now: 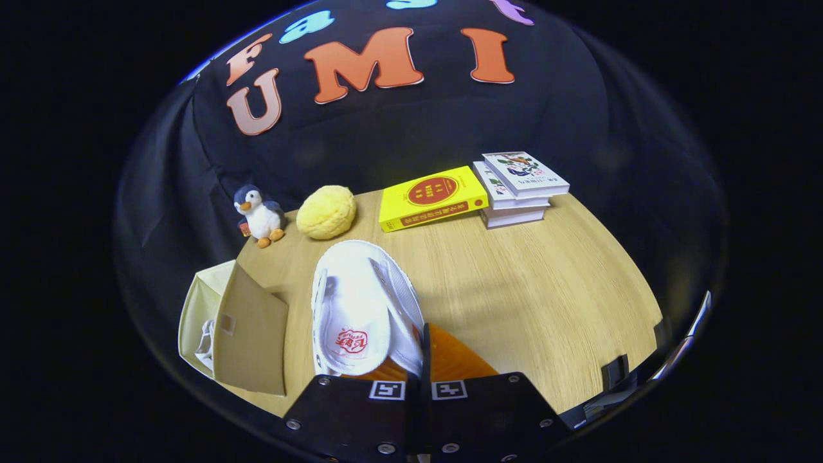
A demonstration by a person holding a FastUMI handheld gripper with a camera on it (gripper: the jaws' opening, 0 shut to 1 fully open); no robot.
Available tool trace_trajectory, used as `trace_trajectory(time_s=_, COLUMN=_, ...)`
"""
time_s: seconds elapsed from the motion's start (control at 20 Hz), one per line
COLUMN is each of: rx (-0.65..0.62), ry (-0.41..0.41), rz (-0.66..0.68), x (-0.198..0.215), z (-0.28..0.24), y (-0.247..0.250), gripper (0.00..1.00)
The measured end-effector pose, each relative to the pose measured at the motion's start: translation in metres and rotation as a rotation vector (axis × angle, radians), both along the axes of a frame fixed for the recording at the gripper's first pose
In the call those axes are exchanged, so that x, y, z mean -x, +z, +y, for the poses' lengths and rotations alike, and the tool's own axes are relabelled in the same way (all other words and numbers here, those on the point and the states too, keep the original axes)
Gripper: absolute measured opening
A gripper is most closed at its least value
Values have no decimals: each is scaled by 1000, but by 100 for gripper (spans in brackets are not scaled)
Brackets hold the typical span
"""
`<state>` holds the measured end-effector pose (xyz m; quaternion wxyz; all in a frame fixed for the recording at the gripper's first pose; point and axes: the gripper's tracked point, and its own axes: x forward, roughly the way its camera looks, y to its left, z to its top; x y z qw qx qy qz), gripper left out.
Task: Open the storage box then place both shoes into the box .Put the left shoe in first, then the right shoe, with the right side of both shoes facing outward in a uniform manner.
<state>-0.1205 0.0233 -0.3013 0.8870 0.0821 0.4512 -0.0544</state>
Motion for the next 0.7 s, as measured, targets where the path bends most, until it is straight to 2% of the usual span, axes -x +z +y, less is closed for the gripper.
trace_trajectory(time_s=0.3, rx=-9, ry=42, rz=-8, x=-17, z=77, y=33, gripper=1)
trace_trajectory(time_s=0.7, rx=-52, ry=164, rz=8, x=-30, z=192, y=54, gripper=1)
